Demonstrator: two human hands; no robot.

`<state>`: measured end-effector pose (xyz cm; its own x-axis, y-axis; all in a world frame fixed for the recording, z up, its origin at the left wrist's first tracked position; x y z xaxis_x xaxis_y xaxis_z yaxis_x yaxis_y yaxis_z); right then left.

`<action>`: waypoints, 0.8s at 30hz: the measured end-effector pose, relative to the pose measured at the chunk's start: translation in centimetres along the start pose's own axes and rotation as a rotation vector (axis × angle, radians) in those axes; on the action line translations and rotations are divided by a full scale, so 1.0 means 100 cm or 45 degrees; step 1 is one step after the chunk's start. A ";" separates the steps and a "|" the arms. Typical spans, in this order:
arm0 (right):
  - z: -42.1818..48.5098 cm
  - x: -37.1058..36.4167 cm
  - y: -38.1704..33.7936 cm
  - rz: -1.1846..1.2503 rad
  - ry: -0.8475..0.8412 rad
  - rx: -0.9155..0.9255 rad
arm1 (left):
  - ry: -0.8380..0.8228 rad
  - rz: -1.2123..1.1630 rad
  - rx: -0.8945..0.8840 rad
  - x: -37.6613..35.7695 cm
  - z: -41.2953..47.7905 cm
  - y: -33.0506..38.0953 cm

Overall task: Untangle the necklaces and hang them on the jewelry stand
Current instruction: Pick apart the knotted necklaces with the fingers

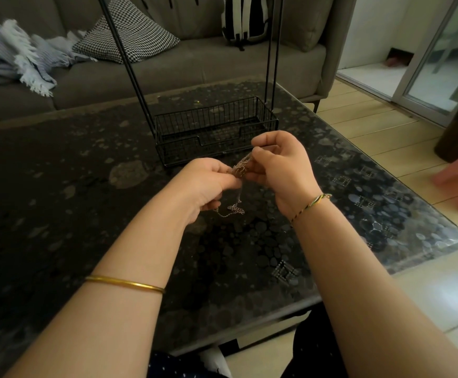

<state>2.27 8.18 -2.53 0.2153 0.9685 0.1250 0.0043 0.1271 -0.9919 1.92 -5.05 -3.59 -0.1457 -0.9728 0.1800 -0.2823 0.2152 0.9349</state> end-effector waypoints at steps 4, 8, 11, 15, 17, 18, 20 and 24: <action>0.001 0.001 0.002 -0.027 0.014 -0.035 | -0.024 -0.006 0.005 0.000 0.000 0.000; 0.001 0.004 0.003 -0.093 0.059 -0.041 | -0.021 0.044 -0.008 0.000 -0.001 0.001; 0.002 0.005 0.002 -0.156 0.076 -0.024 | -0.009 0.080 -0.028 0.000 -0.002 0.002; 0.001 0.003 0.003 -0.132 0.058 -0.051 | 0.003 0.097 -0.064 0.000 -0.003 0.005; 0.001 0.002 0.004 -0.092 0.029 -0.075 | -0.001 0.147 -0.093 -0.001 -0.003 0.006; 0.000 0.002 0.004 -0.067 0.015 -0.084 | -0.002 0.176 -0.099 -0.001 -0.003 0.006; 0.000 0.001 0.004 -0.032 0.002 -0.100 | 0.003 0.242 -0.107 -0.001 -0.004 0.006; 0.001 0.002 0.006 -0.045 -0.005 -0.138 | 0.066 0.339 -0.140 0.001 -0.003 0.008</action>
<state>2.24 8.49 -3.05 0.2093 0.9647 0.1600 0.1176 0.1376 -0.9835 1.99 -5.00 -2.73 -0.1512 -0.8869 0.4366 -0.1359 0.4561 0.8795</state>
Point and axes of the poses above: each hand's wrist, its own z-axis towards the middle knuckle, its own x-axis out of the back of the hand, y = z × x, the point moved 6 cm from there along z, towards the middle knuckle, and after that the axes turned 13 degrees about -z, right-handed, at the moved point
